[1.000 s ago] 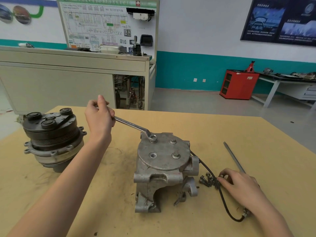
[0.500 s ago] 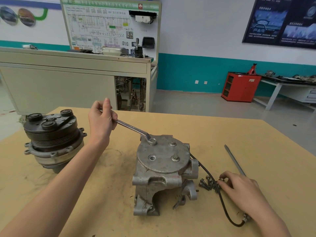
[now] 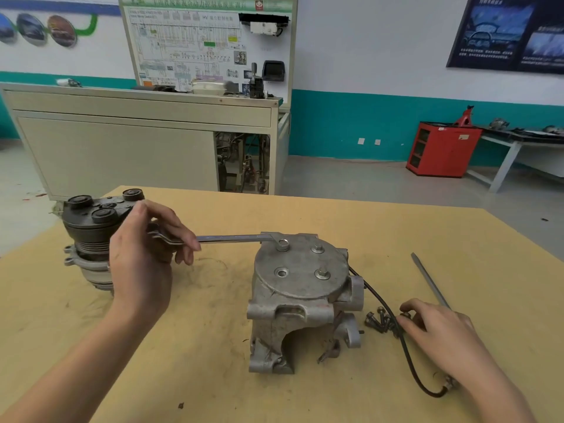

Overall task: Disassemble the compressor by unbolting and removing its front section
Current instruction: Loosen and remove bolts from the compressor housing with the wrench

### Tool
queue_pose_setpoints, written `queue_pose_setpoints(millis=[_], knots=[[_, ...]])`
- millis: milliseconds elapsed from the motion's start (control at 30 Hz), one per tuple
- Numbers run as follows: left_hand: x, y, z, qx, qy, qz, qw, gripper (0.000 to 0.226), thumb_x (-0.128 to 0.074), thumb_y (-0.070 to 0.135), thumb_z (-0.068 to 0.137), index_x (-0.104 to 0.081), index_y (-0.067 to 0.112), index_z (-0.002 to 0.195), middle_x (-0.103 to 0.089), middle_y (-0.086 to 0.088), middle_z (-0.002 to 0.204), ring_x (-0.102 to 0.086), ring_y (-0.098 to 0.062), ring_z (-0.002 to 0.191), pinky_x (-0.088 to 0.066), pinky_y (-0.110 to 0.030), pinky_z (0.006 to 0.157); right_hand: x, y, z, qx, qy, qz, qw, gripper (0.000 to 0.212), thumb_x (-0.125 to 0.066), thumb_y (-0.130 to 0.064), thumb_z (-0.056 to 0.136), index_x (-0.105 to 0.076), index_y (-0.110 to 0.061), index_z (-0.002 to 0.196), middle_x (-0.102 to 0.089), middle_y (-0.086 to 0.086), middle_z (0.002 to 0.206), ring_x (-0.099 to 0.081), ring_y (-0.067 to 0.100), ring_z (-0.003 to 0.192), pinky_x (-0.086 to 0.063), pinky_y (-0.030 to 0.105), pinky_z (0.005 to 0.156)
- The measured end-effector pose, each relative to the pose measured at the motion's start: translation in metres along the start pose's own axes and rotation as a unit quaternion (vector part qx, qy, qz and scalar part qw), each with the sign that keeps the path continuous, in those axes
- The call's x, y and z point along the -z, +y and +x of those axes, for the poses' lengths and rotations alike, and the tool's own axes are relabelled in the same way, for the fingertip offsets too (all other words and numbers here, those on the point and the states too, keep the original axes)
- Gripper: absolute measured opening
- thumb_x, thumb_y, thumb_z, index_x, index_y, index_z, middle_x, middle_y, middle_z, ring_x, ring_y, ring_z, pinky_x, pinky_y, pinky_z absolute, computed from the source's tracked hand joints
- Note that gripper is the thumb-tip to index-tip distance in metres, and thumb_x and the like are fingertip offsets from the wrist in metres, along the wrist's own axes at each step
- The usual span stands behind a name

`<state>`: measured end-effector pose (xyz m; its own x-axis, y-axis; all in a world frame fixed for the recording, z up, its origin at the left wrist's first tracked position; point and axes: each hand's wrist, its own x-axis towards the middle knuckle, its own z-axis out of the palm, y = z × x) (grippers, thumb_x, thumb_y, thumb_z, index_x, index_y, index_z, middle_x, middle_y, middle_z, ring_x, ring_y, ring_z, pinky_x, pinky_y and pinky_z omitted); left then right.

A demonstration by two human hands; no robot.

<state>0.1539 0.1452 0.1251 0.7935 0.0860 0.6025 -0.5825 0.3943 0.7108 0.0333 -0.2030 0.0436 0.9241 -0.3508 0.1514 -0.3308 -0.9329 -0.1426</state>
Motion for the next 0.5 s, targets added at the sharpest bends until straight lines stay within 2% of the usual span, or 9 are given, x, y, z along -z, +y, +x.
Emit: queue_pose_setpoints(millis=[100, 133, 200, 267, 400, 500], knots=[[-0.007, 0.014, -0.014, -0.077, -0.058, 0.13, 0.987, 0.053, -0.025, -0.011, 0.093, -0.053, 0.023, 0.063, -0.054, 0.003, 0.048, -0.046, -0.008, 0.045, -0.036, -0.014, 0.044, 0.0, 0.0, 0.0, -0.002, -0.003, -0.004, 1.0, 0.03, -0.036, -0.05, 0.096, -0.049, -0.036, 0.118, -0.06, -0.018, 0.112, -0.051, 0.005, 0.109, -0.035, 0.031, 0.095], [-0.009, 0.018, -0.018, -0.098, -0.091, 0.158, 0.978, 0.055, -0.027, -0.014, 0.089, -0.053, 0.026, 0.062, -0.054, 0.005, 0.049, -0.045, -0.005, 0.046, -0.036, -0.012, 0.044, 0.0, 0.0, 0.001, -0.003, -0.004, -0.004, 1.0, 0.03, -0.036, -0.05, 0.096, -0.049, -0.036, 0.118, -0.06, -0.018, 0.113, -0.051, 0.005, 0.109, -0.035, 0.031, 0.095], [-0.018, 0.029, -0.026, -0.103, -0.182, 0.142, 0.967, 0.047, -0.032, 0.005, 0.089, -0.054, 0.03, 0.057, -0.052, 0.011, 0.05, -0.043, -0.006, 0.044, -0.033, -0.015, 0.045, -0.001, 0.0, 0.001, -0.003, -0.005, -0.003, 1.0, 0.03, -0.036, -0.05, 0.096, -0.049, -0.036, 0.119, -0.06, -0.017, 0.113, -0.051, 0.005, 0.109, -0.035, 0.031, 0.096], [-0.029, 0.04, -0.03, -0.122, -0.276, 0.176, 0.937, 0.039, -0.035, 0.016, 0.088, -0.053, 0.026, 0.055, -0.05, 0.012, 0.05, -0.042, -0.008, 0.043, -0.031, -0.017, 0.045, -0.001, 0.001, 0.001, -0.003, -0.007, -0.003, 1.0, 0.03, -0.036, -0.05, 0.096, -0.049, -0.036, 0.119, -0.06, -0.017, 0.113, -0.052, 0.005, 0.109, -0.035, 0.031, 0.096], [-0.055, 0.052, -0.035, -0.171, -0.404, 0.25, 0.863, 0.043, -0.039, 0.015, 0.092, -0.041, 0.009, 0.05, -0.034, -0.002, 0.047, -0.034, -0.015, 0.042, -0.029, -0.022, 0.044, 0.0, 0.001, 0.0, -0.001, -0.009, 0.005, 1.0, 0.03, -0.036, -0.05, 0.096, -0.049, -0.036, 0.12, -0.06, -0.017, 0.112, -0.051, 0.004, 0.109, -0.035, 0.031, 0.097], [-0.072, 0.055, -0.047, -0.23, -0.46, 0.327, 0.793, 0.036, -0.043, 0.018, 0.092, -0.033, 0.017, 0.057, -0.026, 0.004, 0.053, -0.024, -0.016, 0.047, -0.028, -0.029, 0.041, 0.0, 0.0, 0.001, 0.0, -0.007, -0.001, 1.0, 0.033, -0.035, -0.051, 0.096, -0.048, -0.037, 0.122, -0.059, -0.019, 0.112, -0.051, 0.004, 0.109, -0.035, 0.03, 0.097]])
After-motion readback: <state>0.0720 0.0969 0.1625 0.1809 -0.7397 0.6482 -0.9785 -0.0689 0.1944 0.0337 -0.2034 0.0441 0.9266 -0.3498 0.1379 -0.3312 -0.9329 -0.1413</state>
